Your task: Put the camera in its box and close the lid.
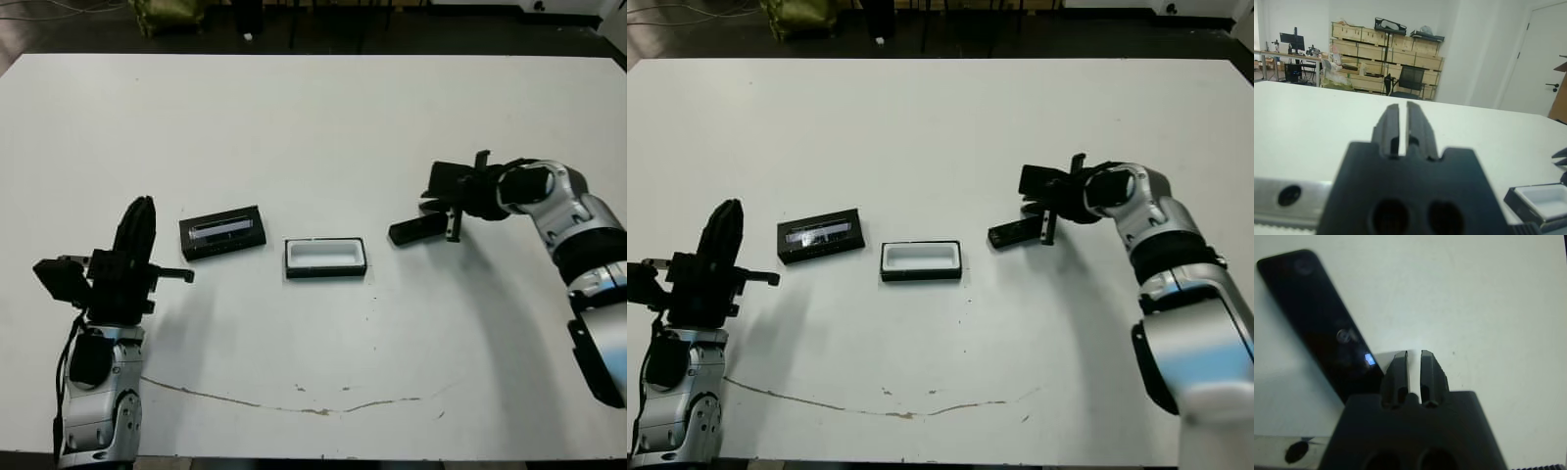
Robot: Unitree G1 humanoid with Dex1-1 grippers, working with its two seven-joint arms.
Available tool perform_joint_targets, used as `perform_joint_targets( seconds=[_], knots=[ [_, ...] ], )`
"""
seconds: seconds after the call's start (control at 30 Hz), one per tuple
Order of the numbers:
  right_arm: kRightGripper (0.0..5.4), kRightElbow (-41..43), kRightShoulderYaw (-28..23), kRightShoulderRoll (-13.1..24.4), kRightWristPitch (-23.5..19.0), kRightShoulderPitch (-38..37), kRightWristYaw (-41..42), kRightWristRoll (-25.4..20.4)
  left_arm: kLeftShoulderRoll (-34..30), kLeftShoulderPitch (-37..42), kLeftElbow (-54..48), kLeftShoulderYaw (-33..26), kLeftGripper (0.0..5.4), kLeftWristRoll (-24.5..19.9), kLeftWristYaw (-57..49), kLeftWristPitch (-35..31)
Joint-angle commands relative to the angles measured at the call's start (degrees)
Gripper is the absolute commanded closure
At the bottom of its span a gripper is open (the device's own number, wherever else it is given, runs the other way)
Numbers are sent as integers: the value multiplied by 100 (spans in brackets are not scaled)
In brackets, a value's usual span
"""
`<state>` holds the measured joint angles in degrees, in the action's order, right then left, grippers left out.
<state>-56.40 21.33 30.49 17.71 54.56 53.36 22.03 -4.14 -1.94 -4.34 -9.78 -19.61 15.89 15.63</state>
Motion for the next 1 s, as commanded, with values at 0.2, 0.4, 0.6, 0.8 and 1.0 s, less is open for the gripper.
perform_joint_targets(
  seconds=[0.2,0.4,0.6,0.8,1.0],
  knots=[
    [540,567,-176,190,-456,-459,504,-360,-24,-63,84,-10,538,121,-21,30],
    [540,1121,-238,304,-657,-726,756,-530,-6,-86,-25,10,538,127,-96,-94],
    [540,1803,-270,413,-885,-1036,918,-698,6,-96,-33,35,538,140,-113,-82],
    [540,2424,-378,564,-1269,-1345,1001,-844,-2,-111,-33,18,538,111,-109,-78],
    [540,3226,-442,818,-1593,-1675,1179,-981,-30,-110,-8,8,538,58,-53,-60]
  ],
)
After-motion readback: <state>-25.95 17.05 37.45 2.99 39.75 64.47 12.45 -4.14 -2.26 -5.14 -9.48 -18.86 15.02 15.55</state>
